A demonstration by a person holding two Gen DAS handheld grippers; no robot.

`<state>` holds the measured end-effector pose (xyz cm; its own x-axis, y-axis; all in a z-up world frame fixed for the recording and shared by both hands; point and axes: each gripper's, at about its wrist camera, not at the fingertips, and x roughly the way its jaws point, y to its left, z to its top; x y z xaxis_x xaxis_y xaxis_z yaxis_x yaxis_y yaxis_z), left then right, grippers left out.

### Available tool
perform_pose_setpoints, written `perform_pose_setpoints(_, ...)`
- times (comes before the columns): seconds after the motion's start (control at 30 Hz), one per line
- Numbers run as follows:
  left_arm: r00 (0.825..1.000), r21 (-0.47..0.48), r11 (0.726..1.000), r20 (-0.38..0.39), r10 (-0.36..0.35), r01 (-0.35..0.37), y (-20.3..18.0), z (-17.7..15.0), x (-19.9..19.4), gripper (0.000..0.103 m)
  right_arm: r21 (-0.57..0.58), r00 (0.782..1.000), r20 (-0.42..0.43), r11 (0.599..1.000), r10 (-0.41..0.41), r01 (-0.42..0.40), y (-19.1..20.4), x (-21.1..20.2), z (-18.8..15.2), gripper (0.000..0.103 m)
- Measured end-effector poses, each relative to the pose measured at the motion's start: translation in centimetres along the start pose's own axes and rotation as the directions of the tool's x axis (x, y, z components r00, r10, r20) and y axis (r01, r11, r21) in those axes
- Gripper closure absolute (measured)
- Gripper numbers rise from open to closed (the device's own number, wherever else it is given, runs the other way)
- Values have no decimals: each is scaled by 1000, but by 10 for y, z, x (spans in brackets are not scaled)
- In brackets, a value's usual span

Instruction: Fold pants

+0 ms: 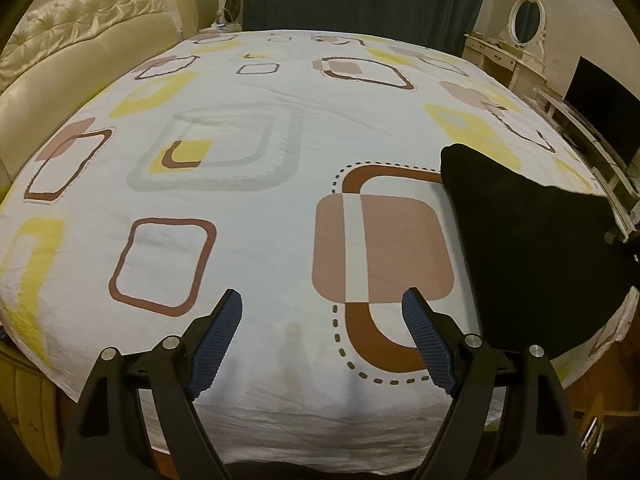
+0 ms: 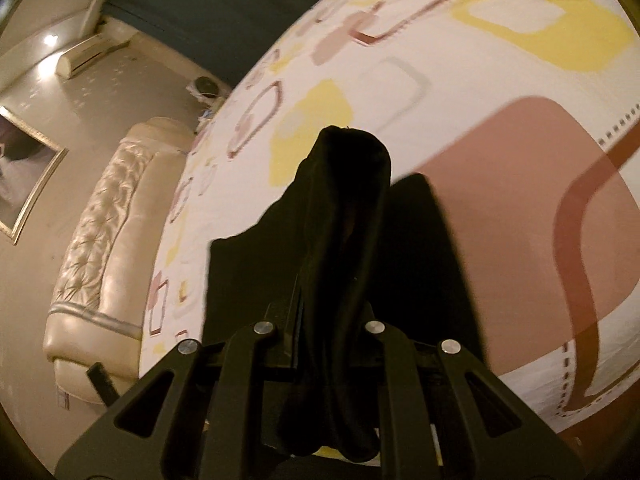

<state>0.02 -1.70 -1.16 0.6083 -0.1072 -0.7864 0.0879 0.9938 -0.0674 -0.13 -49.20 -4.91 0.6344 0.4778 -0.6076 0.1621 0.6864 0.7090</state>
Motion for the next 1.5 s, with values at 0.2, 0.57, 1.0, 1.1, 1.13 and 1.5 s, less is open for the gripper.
perform_pose_setpoints(0.2, 1000, 5, 1000, -2, 3, -3, -2, -2, 1, 22, 47, 1000, -22, 999, -14, 15, -27, 17, -1, 91)
perform_pose_setpoints(0.57, 1000, 4, 1000, -7, 4, -4, -2, -2, 3, 22, 88, 999, -18, 995, 40, -38, -45, 24, -1, 90)
perform_pose_setpoints(1.0, 998, -2, 999, -36, -53, 53, -8, -9, 8, 22, 186, 993, 56, 976, 100, -109, -81, -5, -7, 83)
perform_pose_setpoints(1.1, 991, -13, 993, -53, -121, 120, -12, -10, 9, 22, 232, 993, 110, 971, 35, -60, -94, -29, -8, 49)
perform_pose_setpoints(1.13, 983, -20, 985, -68, -170, 169, -15, -9, 10, 22, 251, 991, 136, 967, 10, -44, -99, -39, -8, 44)
perform_pose_setpoints(1.5, 875, -105, 889, -158, -458, 446, -65, -9, 41, 21, 251, 977, 117, 946, 181, -205, -97, -45, -15, 27)
